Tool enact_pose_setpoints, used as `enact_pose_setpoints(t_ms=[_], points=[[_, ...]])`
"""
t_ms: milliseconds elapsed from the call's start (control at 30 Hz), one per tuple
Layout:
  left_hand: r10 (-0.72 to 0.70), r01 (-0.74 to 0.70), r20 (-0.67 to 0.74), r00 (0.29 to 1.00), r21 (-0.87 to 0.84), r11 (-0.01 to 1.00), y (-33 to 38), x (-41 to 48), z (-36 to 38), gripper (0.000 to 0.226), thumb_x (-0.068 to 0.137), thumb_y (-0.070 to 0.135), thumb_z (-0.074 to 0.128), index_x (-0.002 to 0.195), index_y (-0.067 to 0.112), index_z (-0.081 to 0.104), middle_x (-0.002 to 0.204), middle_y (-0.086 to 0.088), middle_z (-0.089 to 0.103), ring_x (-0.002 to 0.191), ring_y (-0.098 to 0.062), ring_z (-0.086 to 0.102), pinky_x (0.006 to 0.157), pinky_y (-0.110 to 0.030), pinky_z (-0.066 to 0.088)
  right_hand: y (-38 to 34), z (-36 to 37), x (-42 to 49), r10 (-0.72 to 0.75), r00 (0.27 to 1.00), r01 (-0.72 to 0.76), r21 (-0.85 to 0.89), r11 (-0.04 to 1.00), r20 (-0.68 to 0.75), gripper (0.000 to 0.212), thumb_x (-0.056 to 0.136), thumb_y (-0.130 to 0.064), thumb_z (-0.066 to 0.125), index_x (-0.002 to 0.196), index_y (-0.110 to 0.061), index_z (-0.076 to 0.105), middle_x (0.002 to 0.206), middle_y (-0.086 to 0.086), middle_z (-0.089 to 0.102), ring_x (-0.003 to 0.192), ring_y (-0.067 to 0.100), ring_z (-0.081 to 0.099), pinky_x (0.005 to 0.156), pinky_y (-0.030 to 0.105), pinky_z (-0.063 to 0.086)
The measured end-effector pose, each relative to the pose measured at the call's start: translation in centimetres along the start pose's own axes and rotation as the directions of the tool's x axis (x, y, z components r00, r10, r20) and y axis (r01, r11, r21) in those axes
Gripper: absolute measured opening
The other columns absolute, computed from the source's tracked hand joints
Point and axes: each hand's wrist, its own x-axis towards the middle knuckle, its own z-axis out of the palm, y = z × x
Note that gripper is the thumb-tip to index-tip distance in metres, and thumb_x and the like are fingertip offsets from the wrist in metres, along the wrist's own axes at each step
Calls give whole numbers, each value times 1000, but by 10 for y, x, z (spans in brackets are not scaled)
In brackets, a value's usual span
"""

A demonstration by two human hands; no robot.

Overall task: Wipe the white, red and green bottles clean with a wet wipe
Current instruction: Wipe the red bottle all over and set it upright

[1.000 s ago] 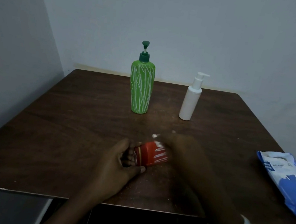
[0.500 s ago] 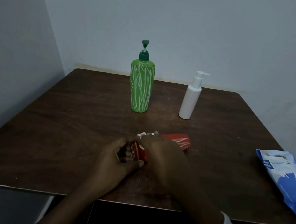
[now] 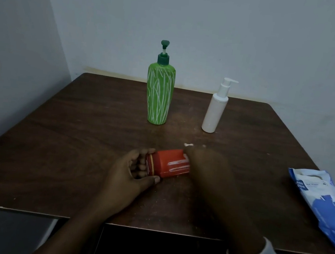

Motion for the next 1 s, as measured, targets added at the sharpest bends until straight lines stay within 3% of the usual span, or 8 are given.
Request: enact_pose_setpoints(t_ms=[133, 200, 300, 400, 500, 633, 900, 1000], points=[[-28, 27, 5, 1000, 16, 1000, -1, 0, -1, 67, 63, -8, 92, 120, 20, 69, 102, -1, 74, 92, -15, 73, 74, -23, 60, -28, 16, -14, -284, 953, 287, 7, 958, -104, 55, 93, -20, 59, 144, -19, 38, 151, 3, 38, 139, 23, 35, 112, 34, 28], [-34, 34, 17, 999, 12, 999, 0, -1, 0, 67, 63, -9, 91, 120, 19, 68, 102, 0, 73, 90, -9, 72, 74, -20, 59, -19, 21, -11, -218, 968, 242, 227, 943, -127, 40, 94, -23, 56, 133, -27, 51, 136, -1, 54, 127, 20, 50, 107, 30, 36], [-31, 30, 29, 999, 14, 999, 1, -2, 1, 68, 65, -11, 89, 121, 20, 67, 106, 0, 73, 88, -2, 70, 74, -19, 58, 15, 15, 9, -101, 990, 116, 166, 979, -94, 38, 94, -26, 58, 131, -29, 52, 126, -1, 59, 116, 17, 56, 102, 36, 45], [-48, 47, 24, 999, 2, 999, 1, -2, 2, 69, 66, -10, 89, 124, 20, 67, 105, -2, 73, 84, -1, 68, 74, -18, 57, 49, 0, 24, 16, 990, 17, 230, 973, -141, 29, 95, -25, 54, 124, -27, 60, 123, -3, 59, 114, 17, 56, 97, 29, 44], [-61, 62, 20, 998, -15, 998, 3, -2, 1, 69, 66, -10, 89, 124, 20, 67, 103, -4, 75, 84, -3, 72, 73, -19, 58, 65, -11, 18, -41, 995, 66, 277, 959, -95, 28, 94, -22, 57, 121, -28, 62, 121, -13, 57, 111, 5, 52, 91, 21, 40], [-84, 85, 17, 996, -32, 996, 3, -2, 0, 68, 68, -7, 89, 125, 21, 66, 100, -1, 77, 85, -4, 74, 73, -19, 59, 85, -11, 12, -57, 994, 84, 329, 941, -90, 24, 91, -22, 62, 113, -30, 64, 120, -11, 61, 108, 5, 56, 92, 27, 47], [-182, 188, 61, 981, -121, 975, 7, 3, -2, 57, 75, 2, 87, 126, 17, 66, 88, -3, 78, 78, -21, 77, 80, -38, 65, 95, 3, -5, -10, 991, 53, 318, 947, -133, 22, 82, -24, 73, 96, -35, 59, 105, -16, 56, 96, 2, 55, 70, 11, 39], [-182, 192, 86, 980, -131, 973, 9, 2, -2, 53, 78, 3, 85, 126, 17, 66, 79, 0, 76, 76, -21, 76, 77, -37, 64, 81, 6, -10, -68, 984, 110, 259, 959, -167, 18, 87, -23, 67, 103, -28, 60, 111, -13, 51, 102, 1, 46, 78, 9, 34]])
